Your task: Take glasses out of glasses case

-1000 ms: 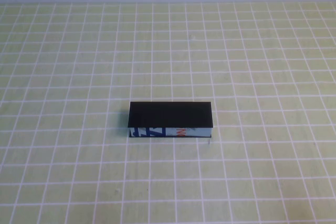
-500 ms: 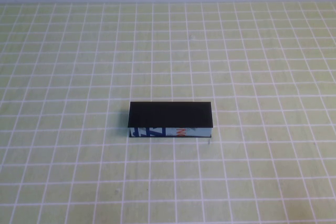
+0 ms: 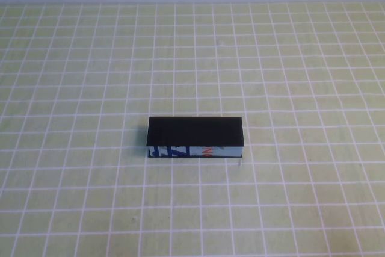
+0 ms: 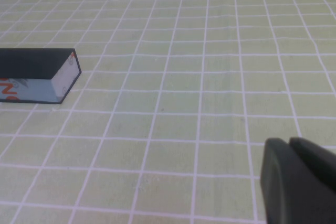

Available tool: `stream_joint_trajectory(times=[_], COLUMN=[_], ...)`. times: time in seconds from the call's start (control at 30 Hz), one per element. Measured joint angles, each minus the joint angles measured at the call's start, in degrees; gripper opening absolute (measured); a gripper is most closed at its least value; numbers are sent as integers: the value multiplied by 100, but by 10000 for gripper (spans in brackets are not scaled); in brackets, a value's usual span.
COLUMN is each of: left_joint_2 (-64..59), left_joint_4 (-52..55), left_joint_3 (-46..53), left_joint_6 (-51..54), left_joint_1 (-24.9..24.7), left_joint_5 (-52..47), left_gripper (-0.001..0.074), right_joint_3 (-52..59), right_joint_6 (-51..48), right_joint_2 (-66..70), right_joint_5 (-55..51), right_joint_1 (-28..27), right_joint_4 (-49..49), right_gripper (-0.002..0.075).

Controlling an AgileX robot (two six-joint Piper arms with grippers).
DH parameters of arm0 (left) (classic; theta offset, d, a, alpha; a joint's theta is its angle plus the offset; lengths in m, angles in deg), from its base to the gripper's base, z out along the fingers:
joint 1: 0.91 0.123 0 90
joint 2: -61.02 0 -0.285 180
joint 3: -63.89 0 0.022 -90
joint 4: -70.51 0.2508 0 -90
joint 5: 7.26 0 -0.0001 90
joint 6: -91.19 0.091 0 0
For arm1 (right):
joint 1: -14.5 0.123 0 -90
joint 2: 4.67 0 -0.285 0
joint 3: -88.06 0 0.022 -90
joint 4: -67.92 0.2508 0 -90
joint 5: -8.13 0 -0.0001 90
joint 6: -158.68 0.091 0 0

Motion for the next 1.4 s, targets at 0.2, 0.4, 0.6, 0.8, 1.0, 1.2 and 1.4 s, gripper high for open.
stream_joint_trajectory(times=[0.2,0.4,0.6,0.8,1.0,1.2,1.4], left_joint_2=[0,0,0,0,-781,-2996,-5175], left_joint_4=[0,-1172,-3242,-4102,-4130,-3748,-3863], left_joint_3=[0,11,11,11,-878,-2751,-4427], left_joint_6=[0,0,-14,-14,222,947,2281], left_joint_1=[0,0,0,0,0,0,0], left_joint_5=[0,318,860,1135,46,-1637,-2727], left_gripper=[-4,-4,-4,-4,-4,-4,-4], right_joint_3=[0,0,0,0,0,0,0], right_joint_6=[0,0,0,0,0,0,0], right_joint_2=[0,0,0,0,0,0,0], right_joint_5=[0,0,0,0,0,0,0], right_joint_1=[0,0,0,0,0,0,0], right_joint_4=[0,0,0,0,0,0,0], right_gripper=[-18,-18,-18,-18,-18,-18,-18])
